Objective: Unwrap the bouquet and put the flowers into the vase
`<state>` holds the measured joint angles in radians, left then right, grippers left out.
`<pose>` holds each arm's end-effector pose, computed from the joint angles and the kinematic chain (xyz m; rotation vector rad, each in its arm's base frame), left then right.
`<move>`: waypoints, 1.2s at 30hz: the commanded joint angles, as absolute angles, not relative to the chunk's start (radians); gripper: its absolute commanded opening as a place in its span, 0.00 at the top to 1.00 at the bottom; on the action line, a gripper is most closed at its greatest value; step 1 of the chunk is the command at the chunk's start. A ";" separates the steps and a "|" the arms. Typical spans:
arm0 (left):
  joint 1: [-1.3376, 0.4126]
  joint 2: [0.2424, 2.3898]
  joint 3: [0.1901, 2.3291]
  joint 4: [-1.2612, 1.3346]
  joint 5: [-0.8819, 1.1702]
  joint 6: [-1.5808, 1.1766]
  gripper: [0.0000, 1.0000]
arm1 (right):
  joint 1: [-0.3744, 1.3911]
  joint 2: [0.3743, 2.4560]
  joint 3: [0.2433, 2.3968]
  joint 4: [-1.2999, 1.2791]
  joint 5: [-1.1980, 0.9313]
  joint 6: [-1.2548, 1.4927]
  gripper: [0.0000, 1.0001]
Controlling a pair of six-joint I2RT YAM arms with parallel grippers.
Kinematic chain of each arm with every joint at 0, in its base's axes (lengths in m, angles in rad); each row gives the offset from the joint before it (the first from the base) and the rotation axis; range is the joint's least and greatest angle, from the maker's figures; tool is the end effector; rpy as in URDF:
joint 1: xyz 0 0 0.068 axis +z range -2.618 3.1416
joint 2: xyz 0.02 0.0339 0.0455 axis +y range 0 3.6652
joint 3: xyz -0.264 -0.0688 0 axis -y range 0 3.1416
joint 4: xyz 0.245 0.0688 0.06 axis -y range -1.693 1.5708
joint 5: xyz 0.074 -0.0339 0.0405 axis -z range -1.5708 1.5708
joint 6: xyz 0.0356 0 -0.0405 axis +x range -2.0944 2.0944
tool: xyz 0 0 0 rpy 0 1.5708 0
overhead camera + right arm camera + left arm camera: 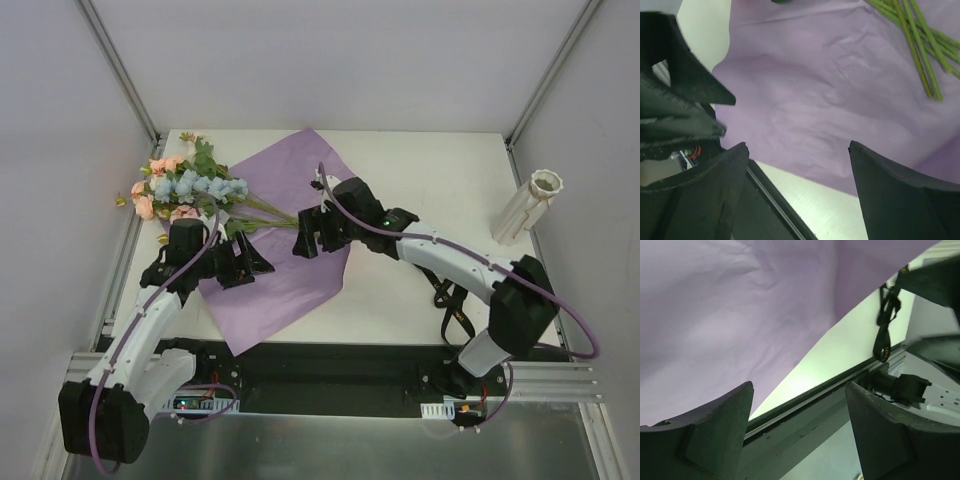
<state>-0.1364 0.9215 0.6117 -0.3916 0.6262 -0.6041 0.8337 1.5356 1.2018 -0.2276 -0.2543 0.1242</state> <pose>0.1860 -0.0466 0.2399 -0.1986 2.3403 -1.0912 0.2311 0.2679 0.2960 -0.9193 2.0299 0.8181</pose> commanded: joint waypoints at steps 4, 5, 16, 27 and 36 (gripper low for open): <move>-0.132 0.788 0.633 -0.319 0.624 -0.664 0.20 | 0.809 1.700 1.324 -0.206 -0.141 0.201 0.19; -0.132 0.796 0.647 -0.322 0.655 -0.666 0.19 | 0.795 1.709 1.304 -0.207 -0.114 0.231 0.19; -0.081 1.191 0.946 -0.330 0.565 -0.787 0.23 | 0.736 1.518 0.959 -0.193 0.051 0.206 0.23; -0.012 1.694 1.262 -0.288 0.296 -1.074 0.39 | 0.769 1.214 0.847 -0.179 0.055 0.126 0.41; -0.006 1.833 1.310 -0.209 0.276 -1.049 0.43 | 0.765 1.104 0.778 -0.253 0.143 0.091 0.42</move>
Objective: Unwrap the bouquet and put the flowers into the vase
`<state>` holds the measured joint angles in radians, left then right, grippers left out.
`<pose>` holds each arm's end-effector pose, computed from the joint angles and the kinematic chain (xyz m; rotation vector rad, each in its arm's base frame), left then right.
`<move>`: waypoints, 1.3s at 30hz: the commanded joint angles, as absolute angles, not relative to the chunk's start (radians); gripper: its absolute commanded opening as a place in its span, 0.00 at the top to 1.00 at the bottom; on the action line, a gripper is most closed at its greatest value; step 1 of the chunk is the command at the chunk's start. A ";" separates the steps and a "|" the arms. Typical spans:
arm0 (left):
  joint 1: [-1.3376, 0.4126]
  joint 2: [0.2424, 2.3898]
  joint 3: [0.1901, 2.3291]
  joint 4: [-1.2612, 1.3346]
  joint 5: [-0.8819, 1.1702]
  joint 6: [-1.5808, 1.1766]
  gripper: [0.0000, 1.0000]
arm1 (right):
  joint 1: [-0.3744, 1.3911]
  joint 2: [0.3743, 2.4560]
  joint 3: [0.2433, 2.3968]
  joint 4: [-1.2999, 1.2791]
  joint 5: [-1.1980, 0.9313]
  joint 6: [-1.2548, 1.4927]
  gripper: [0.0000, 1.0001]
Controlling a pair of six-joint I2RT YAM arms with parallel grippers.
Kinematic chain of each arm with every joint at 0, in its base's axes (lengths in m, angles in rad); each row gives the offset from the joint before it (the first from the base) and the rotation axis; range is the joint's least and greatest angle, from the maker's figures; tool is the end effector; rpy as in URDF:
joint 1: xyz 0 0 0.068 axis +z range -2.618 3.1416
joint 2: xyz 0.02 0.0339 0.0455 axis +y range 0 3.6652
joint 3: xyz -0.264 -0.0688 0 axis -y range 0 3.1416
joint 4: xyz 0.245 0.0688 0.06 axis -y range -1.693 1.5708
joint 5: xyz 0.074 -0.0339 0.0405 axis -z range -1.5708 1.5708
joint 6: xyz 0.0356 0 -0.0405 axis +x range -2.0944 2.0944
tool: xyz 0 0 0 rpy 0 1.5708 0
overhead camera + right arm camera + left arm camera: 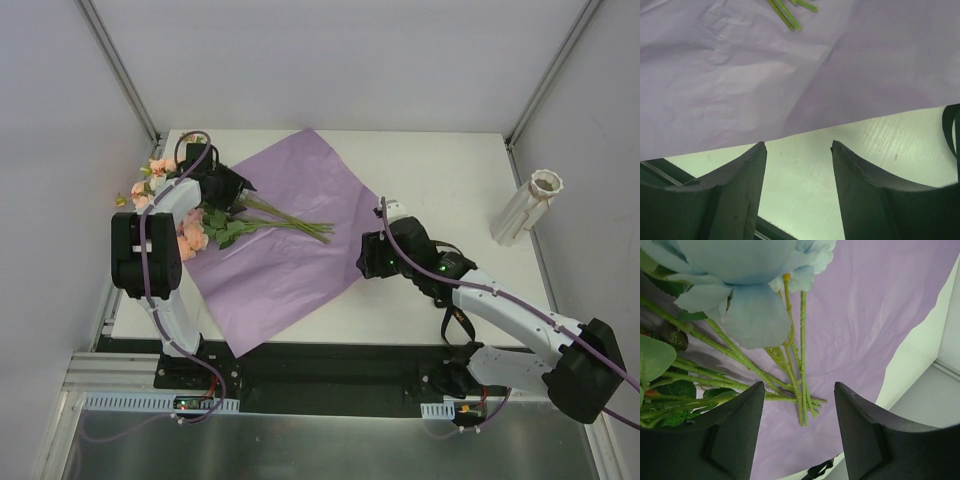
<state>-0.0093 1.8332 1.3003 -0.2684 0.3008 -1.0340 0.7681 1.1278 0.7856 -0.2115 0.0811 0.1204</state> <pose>0.4050 -0.0143 0.2181 -1.0883 2.2469 -0.8302 0.1825 0.1722 0.2688 -0.6391 2.0571 0.4371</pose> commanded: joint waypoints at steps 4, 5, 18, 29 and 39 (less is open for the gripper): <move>-0.006 1.868 1.269 -0.157 0.310 -1.046 0.46 | 0.765 1.109 0.804 -0.262 0.141 0.083 0.43; -0.006 1.874 1.266 -0.150 0.313 -1.043 0.49 | 0.764 1.111 0.811 -0.259 0.138 0.083 0.43; -0.006 1.925 1.272 -0.109 0.407 -1.016 0.65 | 0.767 1.216 0.853 -0.195 0.015 0.137 0.43; -0.015 1.723 1.094 -0.109 0.361 -1.175 0.61 | 0.772 1.233 0.838 -0.199 0.009 0.152 0.44; -0.031 1.755 1.112 -0.089 0.359 -1.183 0.58 | 0.782 1.269 0.857 -0.192 0.009 0.163 0.44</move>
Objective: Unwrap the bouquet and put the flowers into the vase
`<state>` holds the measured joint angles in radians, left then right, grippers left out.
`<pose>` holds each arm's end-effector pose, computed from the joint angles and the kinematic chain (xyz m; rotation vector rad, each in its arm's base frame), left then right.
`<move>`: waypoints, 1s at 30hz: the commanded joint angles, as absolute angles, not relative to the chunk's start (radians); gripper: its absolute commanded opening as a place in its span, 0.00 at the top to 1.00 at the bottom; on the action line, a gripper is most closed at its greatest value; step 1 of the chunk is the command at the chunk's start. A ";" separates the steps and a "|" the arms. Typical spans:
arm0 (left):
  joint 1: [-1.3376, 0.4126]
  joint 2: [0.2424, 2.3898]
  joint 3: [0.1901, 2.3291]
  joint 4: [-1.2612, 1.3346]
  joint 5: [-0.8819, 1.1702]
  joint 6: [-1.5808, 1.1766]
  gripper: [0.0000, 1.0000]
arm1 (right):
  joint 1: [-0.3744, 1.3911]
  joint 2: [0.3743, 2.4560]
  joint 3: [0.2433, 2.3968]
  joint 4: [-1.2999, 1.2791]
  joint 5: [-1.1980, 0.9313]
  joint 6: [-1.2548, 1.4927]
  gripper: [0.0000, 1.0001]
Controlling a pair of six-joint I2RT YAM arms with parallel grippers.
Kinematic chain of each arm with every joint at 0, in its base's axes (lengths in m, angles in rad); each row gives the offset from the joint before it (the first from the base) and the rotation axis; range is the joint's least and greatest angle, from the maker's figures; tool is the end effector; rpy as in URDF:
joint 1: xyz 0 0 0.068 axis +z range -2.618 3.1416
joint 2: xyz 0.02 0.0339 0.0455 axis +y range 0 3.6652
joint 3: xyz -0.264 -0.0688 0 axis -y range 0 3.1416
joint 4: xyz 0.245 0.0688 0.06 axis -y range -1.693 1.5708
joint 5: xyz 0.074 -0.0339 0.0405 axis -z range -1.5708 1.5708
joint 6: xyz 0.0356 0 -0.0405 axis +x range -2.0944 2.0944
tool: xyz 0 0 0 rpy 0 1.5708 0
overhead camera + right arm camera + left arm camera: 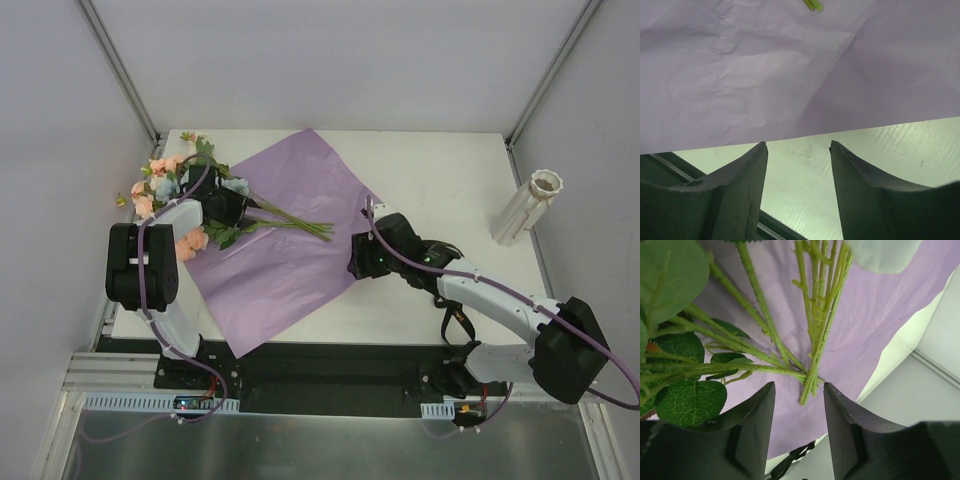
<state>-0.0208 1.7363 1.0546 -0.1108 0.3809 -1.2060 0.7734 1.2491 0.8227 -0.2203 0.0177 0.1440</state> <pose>0.3663 -0.0209 0.1899 -1.2493 2.2142 -0.9978 0.1950 0.1895 0.2512 -0.6904 2.1531 0.4806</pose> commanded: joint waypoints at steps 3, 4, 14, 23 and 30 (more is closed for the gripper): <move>-0.031 1.795 1.164 -0.101 0.333 -1.150 0.59 | 0.788 1.279 0.876 -0.193 0.009 0.164 0.44; -0.031 1.801 1.169 -0.101 0.325 -1.155 0.59 | 0.790 1.278 0.876 -0.193 0.009 0.166 0.45; -0.020 1.910 1.230 -0.106 0.330 -1.172 0.62 | 0.799 1.235 0.856 -0.213 0.041 0.156 0.45; -0.006 1.924 1.250 -0.106 0.324 -1.146 0.88 | 0.799 1.235 0.856 -0.219 0.051 0.155 0.44; 0.015 1.873 1.232 -0.068 0.374 -1.154 1.00 | 0.805 1.246 0.865 -0.225 0.041 0.158 0.45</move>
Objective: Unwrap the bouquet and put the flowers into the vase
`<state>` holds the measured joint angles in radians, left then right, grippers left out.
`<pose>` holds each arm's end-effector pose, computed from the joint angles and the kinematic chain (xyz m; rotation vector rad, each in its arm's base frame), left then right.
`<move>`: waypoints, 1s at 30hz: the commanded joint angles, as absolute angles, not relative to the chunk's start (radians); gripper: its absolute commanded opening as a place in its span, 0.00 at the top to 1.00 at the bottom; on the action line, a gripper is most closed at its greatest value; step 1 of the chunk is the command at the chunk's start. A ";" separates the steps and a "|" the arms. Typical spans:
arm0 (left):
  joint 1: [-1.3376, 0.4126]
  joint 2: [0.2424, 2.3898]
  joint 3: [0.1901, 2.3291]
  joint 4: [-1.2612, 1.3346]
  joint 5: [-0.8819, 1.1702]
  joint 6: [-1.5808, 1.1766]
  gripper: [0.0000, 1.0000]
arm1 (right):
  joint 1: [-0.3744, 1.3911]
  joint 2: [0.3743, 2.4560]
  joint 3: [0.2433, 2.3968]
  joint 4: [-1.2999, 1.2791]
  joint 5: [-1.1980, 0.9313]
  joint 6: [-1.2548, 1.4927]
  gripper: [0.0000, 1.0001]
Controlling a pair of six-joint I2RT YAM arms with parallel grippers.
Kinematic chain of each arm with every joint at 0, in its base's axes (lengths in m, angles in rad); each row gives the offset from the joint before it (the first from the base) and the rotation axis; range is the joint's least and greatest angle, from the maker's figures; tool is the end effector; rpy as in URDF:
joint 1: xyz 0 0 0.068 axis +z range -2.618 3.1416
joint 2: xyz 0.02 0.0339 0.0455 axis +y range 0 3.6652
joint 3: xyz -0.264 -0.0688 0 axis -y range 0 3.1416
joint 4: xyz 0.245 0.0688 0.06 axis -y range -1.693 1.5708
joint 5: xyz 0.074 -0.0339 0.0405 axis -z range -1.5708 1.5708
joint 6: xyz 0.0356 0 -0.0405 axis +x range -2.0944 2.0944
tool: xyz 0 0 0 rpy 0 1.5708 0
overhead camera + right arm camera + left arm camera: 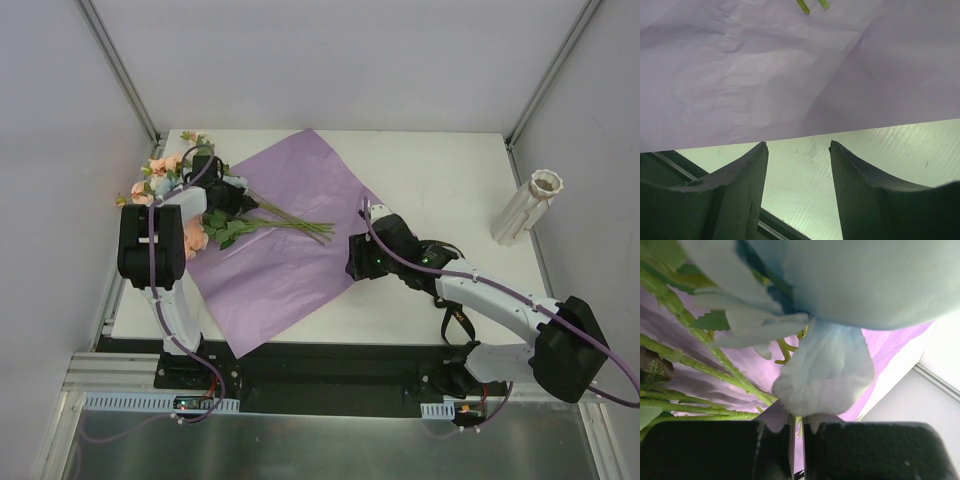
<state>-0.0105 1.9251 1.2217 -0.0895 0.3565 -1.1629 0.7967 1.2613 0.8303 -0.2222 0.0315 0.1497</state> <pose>0.4124 -0.0168 0.1719 -1.2163 2.2133 -0.9493 0.1925 0.1953 0.2505 -0.7040 2.1552 0.4786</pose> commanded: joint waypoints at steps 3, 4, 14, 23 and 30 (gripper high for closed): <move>0.014 1.793 1.200 -0.067 0.373 -1.167 1.00 | 0.808 1.247 0.870 -0.227 0.041 0.160 0.45; 0.014 1.743 1.172 -0.067 0.371 -1.175 1.00 | 0.808 1.250 0.871 -0.229 0.041 0.158 0.45; 0.005 1.482 1.092 -0.069 0.379 -1.210 1.00 | 0.813 1.236 0.943 -0.317 0.046 0.140 0.45; -0.168 1.425 1.281 -0.051 0.413 -0.870 1.00 | 0.808 1.171 1.078 -0.403 0.031 0.110 0.48; -0.313 1.384 1.328 0.150 0.655 -0.593 1.00 | 0.711 1.051 1.172 -0.475 -0.057 0.112 0.43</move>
